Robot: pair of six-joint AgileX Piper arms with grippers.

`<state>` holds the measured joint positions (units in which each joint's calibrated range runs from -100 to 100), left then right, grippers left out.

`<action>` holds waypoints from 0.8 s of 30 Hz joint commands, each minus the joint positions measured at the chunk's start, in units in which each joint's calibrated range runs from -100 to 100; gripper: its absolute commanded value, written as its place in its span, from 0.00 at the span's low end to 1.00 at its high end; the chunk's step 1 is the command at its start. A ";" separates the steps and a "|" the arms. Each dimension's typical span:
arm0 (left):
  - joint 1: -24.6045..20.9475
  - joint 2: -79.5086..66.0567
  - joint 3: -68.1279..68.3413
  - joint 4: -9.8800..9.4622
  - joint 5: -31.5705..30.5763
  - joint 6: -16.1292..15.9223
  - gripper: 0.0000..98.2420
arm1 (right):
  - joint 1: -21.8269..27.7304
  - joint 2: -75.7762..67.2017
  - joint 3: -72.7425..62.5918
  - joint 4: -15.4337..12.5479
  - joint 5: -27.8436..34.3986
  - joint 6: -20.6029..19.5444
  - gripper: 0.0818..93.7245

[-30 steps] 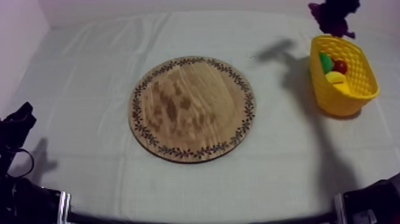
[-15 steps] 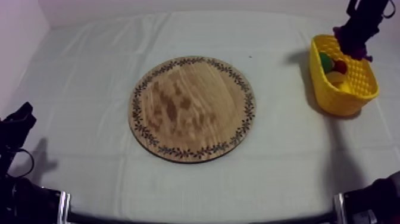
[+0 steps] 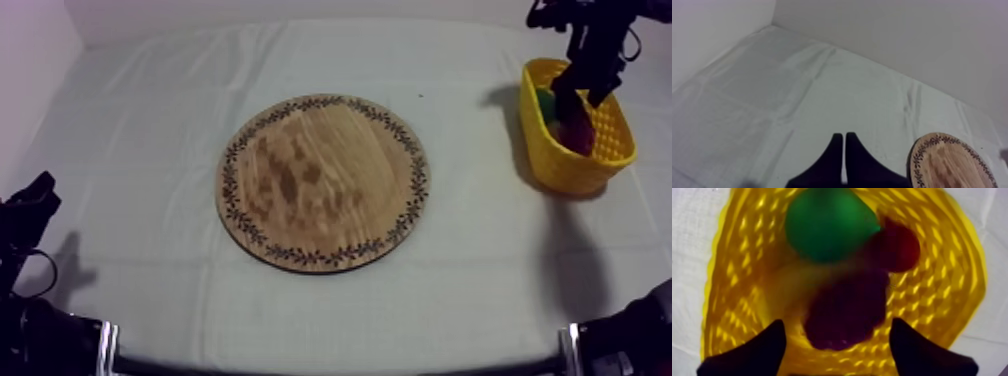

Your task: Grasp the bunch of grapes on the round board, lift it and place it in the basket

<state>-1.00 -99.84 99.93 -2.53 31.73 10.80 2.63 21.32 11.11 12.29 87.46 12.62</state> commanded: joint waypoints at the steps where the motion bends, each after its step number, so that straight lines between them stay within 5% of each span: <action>1: 0.02 0.02 -0.04 0.01 -0.05 0.02 0.00 | -0.16 -0.08 -0.24 -0.06 0.21 -0.12 0.72; 5: 0.02 0.02 -0.04 0.01 -0.05 0.02 0.00 | -0.42 -1.33 -0.48 -0.09 0.58 -0.33 0.71; 16: 0.02 0.02 -0.04 0.01 -0.05 0.02 0.00 | -0.96 -16.32 1.66 -1.23 1.14 1.06 0.49; 24: 0.02 0.02 -0.04 0.01 -0.05 0.02 0.00 | -3.30 -34.43 17.61 -0.67 -10.38 -2.20 0.31</action>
<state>-1.00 -99.84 99.93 -2.53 31.64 10.80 -0.20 -6.32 22.78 11.60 80.33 11.45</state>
